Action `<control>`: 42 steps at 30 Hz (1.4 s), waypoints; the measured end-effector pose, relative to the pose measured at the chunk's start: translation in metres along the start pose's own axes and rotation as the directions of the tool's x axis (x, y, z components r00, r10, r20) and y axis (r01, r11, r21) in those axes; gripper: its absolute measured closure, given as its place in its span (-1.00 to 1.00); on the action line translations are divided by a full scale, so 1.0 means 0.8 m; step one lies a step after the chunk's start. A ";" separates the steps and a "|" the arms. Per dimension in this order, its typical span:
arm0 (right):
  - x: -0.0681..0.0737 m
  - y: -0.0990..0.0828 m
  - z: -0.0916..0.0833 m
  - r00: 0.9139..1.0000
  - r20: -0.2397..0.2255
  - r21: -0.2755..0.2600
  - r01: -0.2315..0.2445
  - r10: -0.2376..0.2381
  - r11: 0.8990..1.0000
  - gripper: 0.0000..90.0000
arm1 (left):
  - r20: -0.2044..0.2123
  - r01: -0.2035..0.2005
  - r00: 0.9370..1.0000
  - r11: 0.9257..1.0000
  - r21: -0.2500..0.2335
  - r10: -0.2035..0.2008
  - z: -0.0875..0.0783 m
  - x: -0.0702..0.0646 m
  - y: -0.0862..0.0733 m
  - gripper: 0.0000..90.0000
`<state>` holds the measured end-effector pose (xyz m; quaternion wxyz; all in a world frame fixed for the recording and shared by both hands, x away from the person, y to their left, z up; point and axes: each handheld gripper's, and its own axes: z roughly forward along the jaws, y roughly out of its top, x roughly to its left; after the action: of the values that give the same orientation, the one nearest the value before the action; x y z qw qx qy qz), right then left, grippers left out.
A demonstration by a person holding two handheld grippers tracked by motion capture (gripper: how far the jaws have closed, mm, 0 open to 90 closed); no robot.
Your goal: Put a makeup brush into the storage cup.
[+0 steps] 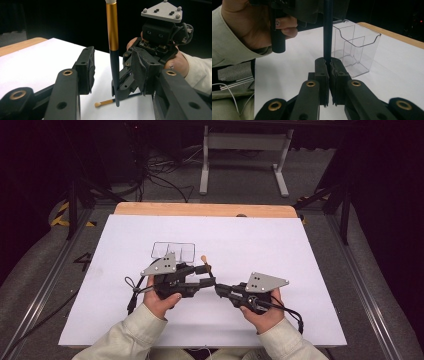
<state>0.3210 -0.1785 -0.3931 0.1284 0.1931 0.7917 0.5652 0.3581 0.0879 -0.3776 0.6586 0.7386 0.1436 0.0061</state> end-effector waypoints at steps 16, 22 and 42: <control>0.005 -0.001 0.007 1.000 -0.020 0.007 0.002 -0.002 1.000 0.90 | 0.032 -0.009 0.999 1.000 -0.011 0.009 -0.002 -0.002 0.000 0.81; 0.004 -0.001 0.008 1.000 -0.014 0.002 0.019 -0.019 1.000 0.87 | 0.026 -0.007 1.000 1.000 0.008 0.007 -0.005 -0.003 0.004 0.83; -0.013 0.000 -0.020 0.997 0.075 -0.038 -0.019 0.022 0.999 0.22 | -0.167 -0.014 0.986 0.997 0.075 0.026 -0.044 0.010 0.046 0.83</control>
<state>0.3236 -0.1966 -0.3880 0.1559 0.2202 0.7736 0.5734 0.3666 0.1208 -0.3384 0.6164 0.7606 0.1914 0.0697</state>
